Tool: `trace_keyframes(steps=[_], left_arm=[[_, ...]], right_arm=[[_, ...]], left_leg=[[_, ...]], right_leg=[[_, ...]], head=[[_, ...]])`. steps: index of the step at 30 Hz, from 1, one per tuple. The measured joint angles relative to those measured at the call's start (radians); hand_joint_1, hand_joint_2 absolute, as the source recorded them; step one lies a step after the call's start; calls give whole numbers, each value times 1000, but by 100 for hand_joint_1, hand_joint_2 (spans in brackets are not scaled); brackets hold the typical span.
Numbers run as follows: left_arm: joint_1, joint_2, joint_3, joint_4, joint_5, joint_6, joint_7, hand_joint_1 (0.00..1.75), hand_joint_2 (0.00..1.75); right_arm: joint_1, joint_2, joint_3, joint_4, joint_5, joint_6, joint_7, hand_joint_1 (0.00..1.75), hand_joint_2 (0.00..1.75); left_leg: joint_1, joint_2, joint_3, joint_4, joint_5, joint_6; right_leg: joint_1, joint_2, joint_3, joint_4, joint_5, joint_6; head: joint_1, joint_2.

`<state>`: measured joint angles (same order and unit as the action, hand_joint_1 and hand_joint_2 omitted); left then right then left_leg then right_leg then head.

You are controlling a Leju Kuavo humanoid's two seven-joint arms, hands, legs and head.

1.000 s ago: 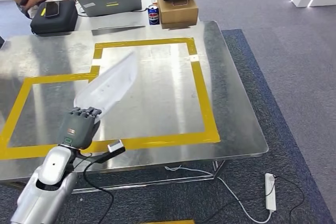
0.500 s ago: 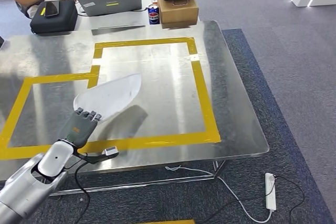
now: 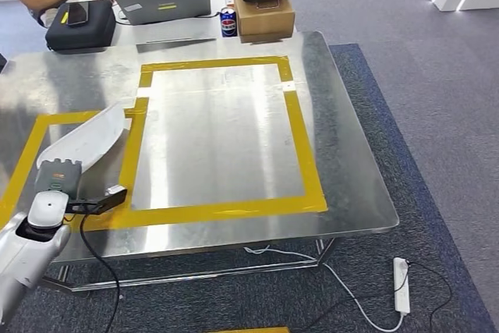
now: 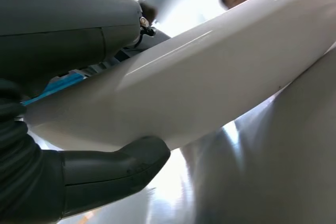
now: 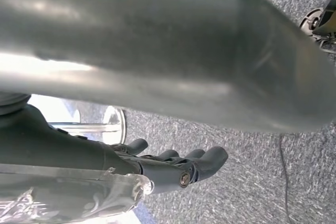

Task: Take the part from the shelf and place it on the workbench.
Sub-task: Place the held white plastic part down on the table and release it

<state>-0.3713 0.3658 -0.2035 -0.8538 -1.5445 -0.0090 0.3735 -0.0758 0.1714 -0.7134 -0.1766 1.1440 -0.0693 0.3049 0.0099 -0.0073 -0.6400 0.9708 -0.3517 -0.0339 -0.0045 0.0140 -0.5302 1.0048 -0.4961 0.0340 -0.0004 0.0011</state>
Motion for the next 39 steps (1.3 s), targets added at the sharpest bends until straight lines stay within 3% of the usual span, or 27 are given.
trace_keyframes(steps=[8,14,18,22,27,30,32,35,39], left_arm=[[-9,-3,106,58,0,-22,43,175,175],[-10,15,116,73,0,-18,75,175,175],[-14,30,125,91,0,-12,46,175,175],[-15,35,136,102,0,12,-2,0,175],[-14,20,173,112,19,151,-238,0,175],[-20,-3,204,110,89,166,-385,0,175],[-25,-20,229,102,192,136,-478,0,175],[-20,-62,287,62,451,6,-605,0,175],[2,-109,335,10,602,-75,-660,0,175]], right_arm=[[-2,0,0,0,5,-2,7,0,0],[-2,0,0,0,0,-5,8,0,0],[-2,0,-1,0,1,-6,7,0,0],[-2,0,-3,0,2,-7,6,0,0],[-2,0,-12,0,-6,-6,-5,0,0],[-3,-1,-19,0,-8,-5,-13,0,0],[-3,-1,-26,0,-8,-4,-14,0,0],[-3,-3,-37,0,-8,-4,-15,0,0],[-2,-7,-48,0,-8,-4,-15,0,0]], left_leg=[[0,0,1,0,0,0],[0,0,1,0,0,0],[0,0,2,0,0,0],[0,0,2,0,0,0],[0,0,1,0,1,1],[-1,0,1,0,1,1],[-1,0,1,0,1,1],[-2,0,1,0,1,1],[-2,0,0,0,1,1]], right_leg=[[0,0,1,0,0,0],[0,0,1,0,0,0],[0,0,2,0,0,0],[0,0,1,0,0,0],[-1,-2,1,0,0,0],[-1,-2,1,0,1,0],[-2,-2,1,0,1,1],[-3,-2,1,0,1,1],[-3,1,-1,0,2,2]], head=[[0,0],[0,0],[0,0],[0,0],[0,0],[0,0],[0,0],[0,0],[0,0]])
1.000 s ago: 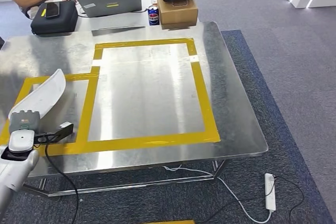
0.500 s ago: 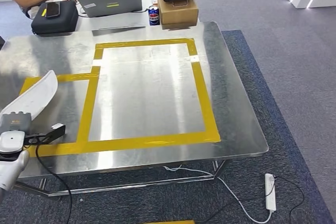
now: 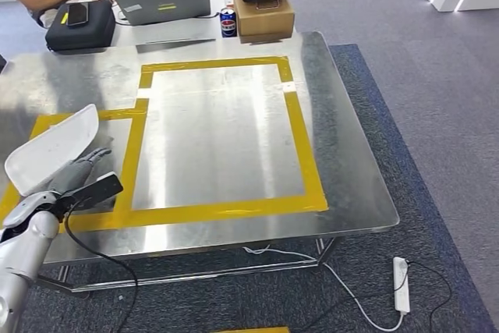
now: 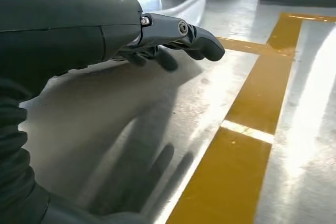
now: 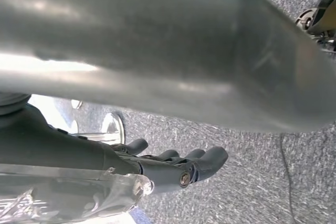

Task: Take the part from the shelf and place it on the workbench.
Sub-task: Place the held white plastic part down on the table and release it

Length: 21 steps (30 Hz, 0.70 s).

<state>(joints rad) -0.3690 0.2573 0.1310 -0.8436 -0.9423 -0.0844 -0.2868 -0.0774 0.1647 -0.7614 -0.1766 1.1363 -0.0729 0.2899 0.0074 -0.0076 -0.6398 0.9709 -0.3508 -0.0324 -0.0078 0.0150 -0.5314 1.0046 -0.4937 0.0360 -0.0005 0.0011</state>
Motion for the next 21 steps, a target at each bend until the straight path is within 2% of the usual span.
trace_keyframes(steps=[4,8,10,12,16,18,20,21], left_arm=[[11,-26,18,-57,94,2,-33,0,175],[12,-54,18,-137,89,122,1,0,175],[12,-74,19,-185,140,144,-12,0,175],[15,-96,23,-238,247,96,-38,0,175],[37,-141,45,-346,622,-140,-98,0,175],[48,-158,73,-398,822,-230,-124,0,87],[54,-174,119,-446,990,-261,-144,0,0],[55,-180,150,-468,1057,-263,-151,0,0]], right_arm=[[2,-1,-13,0,-5,0,-8,0,0],[1,-1,-28,0,-13,0,-12,0,0],[1,-1,-36,0,-13,-1,-13,0,0],[1,-1,-41,0,-14,-1,-15,0,0],[1,-1,-55,0,-14,-1,-20,0,0],[2,-1,-61,0,-13,-1,-24,0,0],[2,-1,-66,0,-13,-2,-28,0,0],[2,-1,-68,0,-13,-4,-29,0,0]], left_leg=[[0,0,-1,0,1,1],[0,0,-2,0,1,1],[0,0,-3,0,1,1],[0,0,-3,0,1,2],[-1,0,-5,0,1,2],[-1,0,-6,0,2,2],[-1,0,-7,0,2,2],[-1,0,-7,0,3,2]], right_leg=[[0,-1,-1,0,1,0],[0,-1,-2,0,1,0],[0,-2,-2,0,1,1],[0,-2,-2,0,1,1],[-1,-1,-2,0,1,1],[-1,0,-2,0,2,1],[-1,0,0,0,2,1],[-1,0,0,0,2,1]], head=[[0,0],[0,0],[0,0],[0,0],[0,0],[0,0],[0,0],[0,0]])
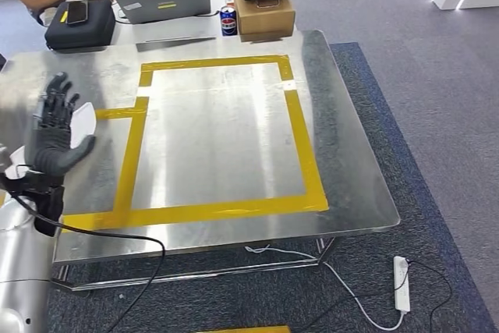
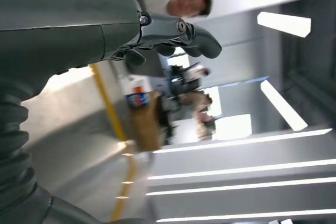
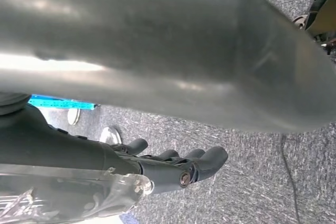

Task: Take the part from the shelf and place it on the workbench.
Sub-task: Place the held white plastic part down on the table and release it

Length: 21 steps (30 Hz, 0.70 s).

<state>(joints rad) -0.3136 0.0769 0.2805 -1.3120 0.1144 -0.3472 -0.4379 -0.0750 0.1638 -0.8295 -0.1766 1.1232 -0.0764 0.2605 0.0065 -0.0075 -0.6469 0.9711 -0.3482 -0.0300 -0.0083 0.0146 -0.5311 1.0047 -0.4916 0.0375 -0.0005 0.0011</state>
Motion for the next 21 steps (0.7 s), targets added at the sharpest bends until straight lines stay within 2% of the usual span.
trace_keyframes(steps=[2,5,10,16,21], left_arm=[[7,-10,69,-42,90,1,-9,0,0],[32,-19,158,-88,144,-5,-34,0,0],[78,-27,314,-123,188,-19,-142,0,0],[105,9,549,-111,240,-75,-192,0,0],[129,21,666,-88,235,-86,-216,0,0]], right_arm=[[0,1,-7,0,-2,-3,-2,0,0],[0,2,-18,0,-8,-6,-4,0,0],[1,3,-37,0,-24,-6,-3,0,0],[3,6,-65,0,-43,-7,0,0,0],[2,7,-84,0,-54,-6,2,0,0]], left_leg=[[0,0,0,0,0,0],[0,0,0,0,0,-1],[0,0,-1,0,-2,-1],[0,0,-1,0,-3,-1],[0,0,-1,0,-4,-1]], right_leg=[[0,0,0,0,0,0],[0,-1,-4,0,-1,-1],[1,0,-4,0,-3,-2],[1,-1,-7,0,-4,-2],[1,-2,-6,0,-5,-2]], head=[[0,0],[0,0],[0,0],[0,0],[0,0]])
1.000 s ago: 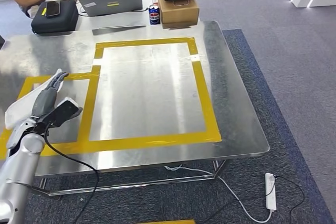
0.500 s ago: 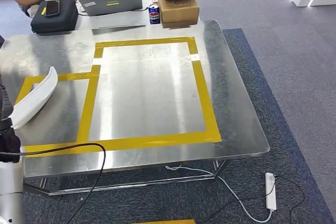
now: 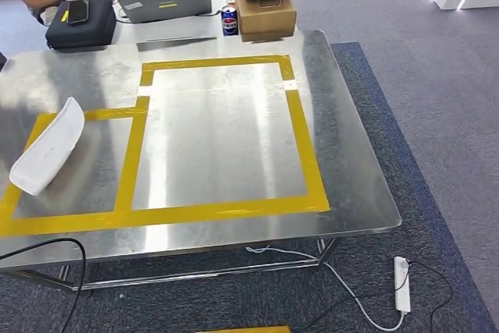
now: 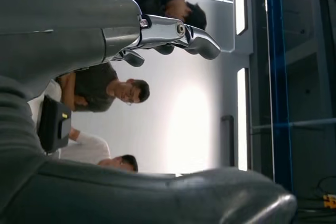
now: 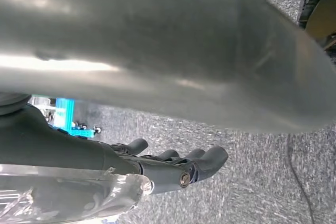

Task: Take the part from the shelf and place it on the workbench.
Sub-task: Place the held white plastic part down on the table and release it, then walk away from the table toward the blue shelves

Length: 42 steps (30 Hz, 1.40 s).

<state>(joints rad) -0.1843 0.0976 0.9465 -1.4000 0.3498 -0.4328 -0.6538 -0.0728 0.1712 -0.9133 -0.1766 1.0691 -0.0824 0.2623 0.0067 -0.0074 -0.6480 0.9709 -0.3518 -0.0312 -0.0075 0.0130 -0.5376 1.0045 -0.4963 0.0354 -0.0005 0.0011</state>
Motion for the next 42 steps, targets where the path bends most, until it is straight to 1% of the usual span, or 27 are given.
trace_keyframes(steps=[4,12,16,18,20,24,27,29,31,34,35,37,38,39,40,41,42], left_arm=[[8,2,42,12,0,-1,-3,0,0],[12,2,75,27,1,0,-5,0,0],[33,1,108,30,6,7,-12,0,0],[49,-5,130,25,3,6,-13,0,0],[60,-27,149,-3,-23,20,-9,0,0],[65,-116,165,-145,-107,134,16,0,0],[67,-150,181,-227,-111,212,20,0,0],[82,-160,197,-245,-109,267,3,0,0],[105,-162,208,-229,-149,335,-13,0,0],[146,-166,214,-132,-292,441,-17,0,0],[159,-169,214,-101,-323,459,-17,0,0],[171,-173,214,-64,-353,477,-16,0,0],[173,-173,214,-48,-371,487,-14,0,0],[174,-175,214,-21,-404,503,-8,0,0],[174,-178,214,17,-449,528,-2,0,0],[174,-181,214,72,-506,563,2,0,0],[173,-184,217,145,-564,601,2,0,0]], right_arm=[[0,0,-9,0,0,0,1,0,0],[-1,0,-14,0,1,1,1,0,0],[0,0,-15,0,4,6,1,0,0],[0,0,-16,0,5,14,-2,0,0],[1,0,-17,0,5,27,-7,0,0],[0,0,-18,0,6,51,-22,0,0],[1,2,-19,0,5,50,-23,0,0],[1,6,-24,0,0,44,-27,0,0],[1,12,-31,0,-10,40,-38,0,0],[-1,20,-47,0,-29,38,-54,0,0],[-2,23,-52,0,-33,38,-56,0,0],[-3,26,-59,0,-37,37,-59,0,0],[-3,27,-61,0,-38,36,-60,0,0],[-3,27,-63,0,-40,34,-63,0,0],[-4,27,-66,0,-43,32,-67,0,0],[-4,27,-70,0,-46,28,-71,0,0],[-4,28,-75,0,-48,23,-75,0,0]], left_leg=[[0,0,0,0,0,0],[0,-1,0,0,0,0],[0,0,0,0,0,0],[0,0,0,0,0,0],[0,0,0,0,-1,1],[0,-1,0,0,-1,1],[0,-1,0,0,-1,1],[-1,-1,0,1,-3,3],[-3,-1,1,4,-9,9],[-8,-1,5,8,-18,20],[-9,-1,6,9,-19,23],[-5,0,10,3,-13,27],[-2,0,13,-2,-9,29],[2,1,16,-7,-6,31],[4,2,16,-10,-5,33],[5,3,15,-10,-4,34],[5,4,13,-10,-4,34]], right_leg=[[0,0,0,0,0,0],[0,0,1,0,0,0],[0,0,1,0,0,0],[0,0,0,0,0,0],[-1,0,0,-1,0,0],[0,-2,1,-2,0,0],[0,0,2,-2,1,1],[-2,0,3,-3,1,1],[-4,0,5,-5,-1,5],[-9,-2,11,-6,-6,13],[-10,-2,14,-8,-6,15],[-9,-2,19,-10,-9,22],[-7,-3,18,1,-22,25],[-7,-3,9,32,-48,28],[-7,-4,-10,83,-85,30],[-7,-5,-37,150,-125,32],[-7,-5,-62,212,-156,35]], head=[[0,0],[0,0],[0,0],[0,0],[0,0],[0,0],[0,0],[0,0],[0,0],[-1,0],[-1,0],[0,0],[0,0],[1,0],[1,0],[2,0],[2,0]])
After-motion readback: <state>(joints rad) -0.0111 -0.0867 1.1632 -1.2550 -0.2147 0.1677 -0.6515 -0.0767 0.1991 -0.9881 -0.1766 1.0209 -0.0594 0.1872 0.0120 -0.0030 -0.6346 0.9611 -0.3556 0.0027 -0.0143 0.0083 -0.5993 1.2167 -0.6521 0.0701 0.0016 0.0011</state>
